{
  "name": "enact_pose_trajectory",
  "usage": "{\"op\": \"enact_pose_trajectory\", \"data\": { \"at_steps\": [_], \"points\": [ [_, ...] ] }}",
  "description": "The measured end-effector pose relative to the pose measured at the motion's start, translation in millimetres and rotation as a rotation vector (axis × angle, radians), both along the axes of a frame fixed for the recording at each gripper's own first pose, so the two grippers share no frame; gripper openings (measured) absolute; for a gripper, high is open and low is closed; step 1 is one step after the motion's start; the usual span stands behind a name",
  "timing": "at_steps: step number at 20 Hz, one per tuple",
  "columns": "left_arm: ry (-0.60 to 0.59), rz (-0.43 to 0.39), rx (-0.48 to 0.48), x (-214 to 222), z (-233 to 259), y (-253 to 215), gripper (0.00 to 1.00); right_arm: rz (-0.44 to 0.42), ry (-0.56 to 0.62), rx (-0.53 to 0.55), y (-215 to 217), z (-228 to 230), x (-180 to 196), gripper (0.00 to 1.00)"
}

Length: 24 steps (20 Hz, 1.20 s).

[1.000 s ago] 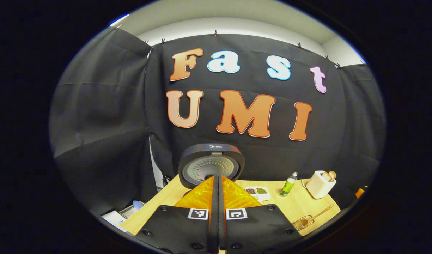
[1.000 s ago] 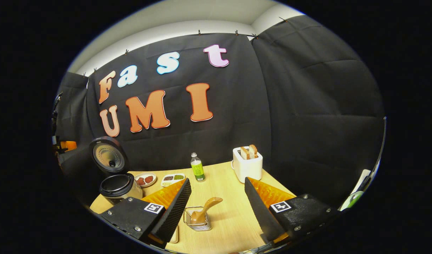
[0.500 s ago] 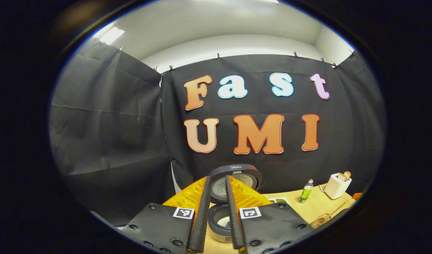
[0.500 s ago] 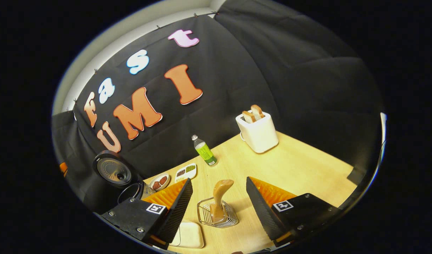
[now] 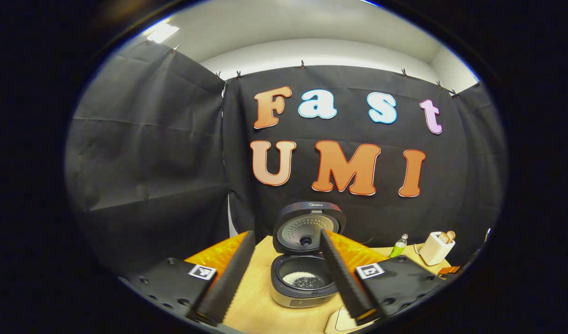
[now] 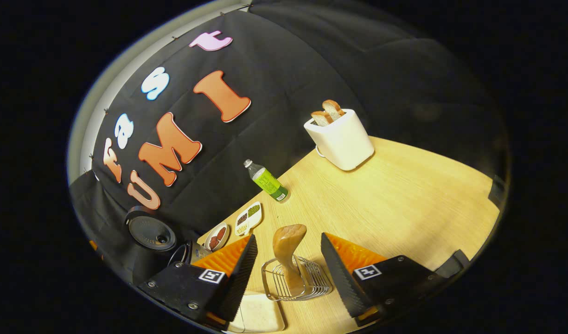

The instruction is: Close the left gripper, press the button to open the rice cooker; take a wooden spoon from the chopstick holder with the right hand, scoop a spoonful of rice and pour it into the rice cooker, then put the wooden spoon back into the chopstick holder.

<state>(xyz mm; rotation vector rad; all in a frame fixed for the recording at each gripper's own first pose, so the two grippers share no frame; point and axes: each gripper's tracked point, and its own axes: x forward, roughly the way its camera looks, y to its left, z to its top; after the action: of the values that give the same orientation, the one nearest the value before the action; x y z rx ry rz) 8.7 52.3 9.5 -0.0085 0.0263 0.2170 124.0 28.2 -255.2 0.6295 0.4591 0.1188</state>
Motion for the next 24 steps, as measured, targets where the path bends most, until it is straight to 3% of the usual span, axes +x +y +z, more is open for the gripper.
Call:
{"op": "enact_pose_trajectory", "data": {
  "at_steps": [3,6,7,11,20,24],
  "points": [
    [0.016,0.031,0.018,-0.3,-6.5,15.4,1.0,-0.011,-0.004,-0.028,0.6,-7.2,9.2,0.63],
    [0.032,0.048,0.04,3.9,-15.3,28.4,1.0,-0.017,-0.004,-0.009,7.8,-2.2,13.6,0.43],
    [0.037,0.045,0.038,6.3,-17.1,31.5,1.0,-0.016,-0.008,0.002,9.8,0.7,13.4,0.31],
    [0.041,0.02,0.033,24.2,-22.1,43.7,0.98,-0.04,-0.007,-0.009,18.5,6.5,15.5,0.17],
    [0.055,-0.078,0.01,55.1,-28.4,68.4,0.99,-0.099,-0.157,-0.175,39.2,97.1,-11.6,0.12],
    [0.073,-0.123,-0.018,63.4,-37.8,78.8,0.99,-0.058,-0.246,-0.223,77.4,142.4,-42.6,0.12]
  ]
}}
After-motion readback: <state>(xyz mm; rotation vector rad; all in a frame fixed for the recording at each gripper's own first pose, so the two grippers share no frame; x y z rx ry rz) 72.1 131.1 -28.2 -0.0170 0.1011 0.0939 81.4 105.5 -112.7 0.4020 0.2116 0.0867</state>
